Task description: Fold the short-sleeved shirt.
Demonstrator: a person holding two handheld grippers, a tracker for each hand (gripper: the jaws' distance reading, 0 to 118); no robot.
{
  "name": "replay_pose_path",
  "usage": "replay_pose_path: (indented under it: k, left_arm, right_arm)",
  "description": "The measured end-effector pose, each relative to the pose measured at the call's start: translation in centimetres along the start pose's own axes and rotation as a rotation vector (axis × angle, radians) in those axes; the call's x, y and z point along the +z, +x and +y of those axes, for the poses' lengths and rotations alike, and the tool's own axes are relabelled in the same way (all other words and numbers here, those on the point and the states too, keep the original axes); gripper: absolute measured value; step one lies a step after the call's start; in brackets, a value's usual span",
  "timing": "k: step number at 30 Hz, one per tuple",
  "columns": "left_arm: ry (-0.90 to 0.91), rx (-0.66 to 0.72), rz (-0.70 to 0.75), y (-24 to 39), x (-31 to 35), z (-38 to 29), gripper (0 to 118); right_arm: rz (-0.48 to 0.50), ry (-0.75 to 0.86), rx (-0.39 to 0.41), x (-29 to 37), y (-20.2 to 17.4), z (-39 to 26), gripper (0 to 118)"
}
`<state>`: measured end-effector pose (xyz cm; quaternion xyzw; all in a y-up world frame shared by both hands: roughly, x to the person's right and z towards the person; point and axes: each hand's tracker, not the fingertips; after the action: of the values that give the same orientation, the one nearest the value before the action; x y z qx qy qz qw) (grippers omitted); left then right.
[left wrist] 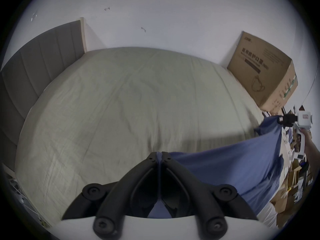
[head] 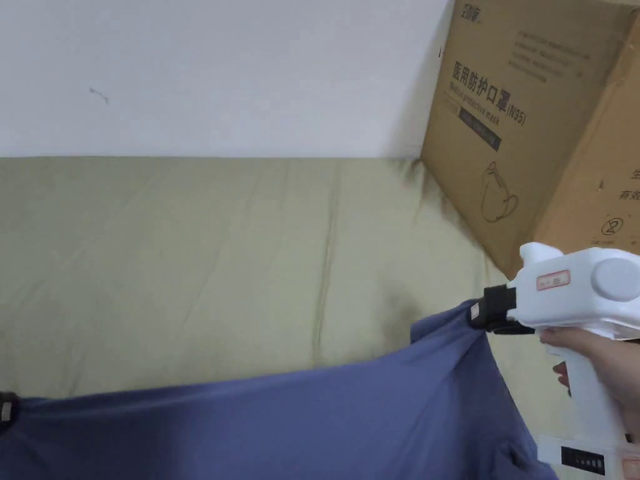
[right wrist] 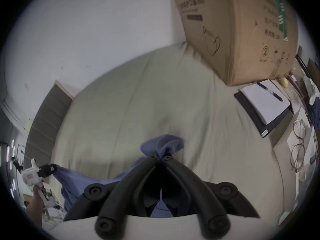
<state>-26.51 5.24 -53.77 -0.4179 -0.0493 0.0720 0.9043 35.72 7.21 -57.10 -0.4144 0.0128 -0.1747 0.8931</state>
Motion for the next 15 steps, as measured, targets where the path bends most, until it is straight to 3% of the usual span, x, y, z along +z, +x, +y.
replay_pose_path:
  k: [6,7,10,15]
  left_arm:
    - [0.099,0.078,-0.056,0.1,0.1,3.0,0]
    - [0.103,0.083,-0.060,0.2,0.1,3.1,0]
    - [0.073,0.078,-0.073,0.5,0.3,2.5,0]
    - [-0.030,0.044,-0.101,-0.6,2.0,-2.4,0]
  right_arm:
    - [-0.027,0.199,-0.053,3.1,-1.7,0.2,0]
    - [-0.008,0.186,-0.100,2.7,-0.6,0.7,0]
    - [-0.009,0.161,-0.117,3.2,0.0,-0.4,0]
    - [-0.045,0.053,-0.080,5.6,2.0,-8.0,0]
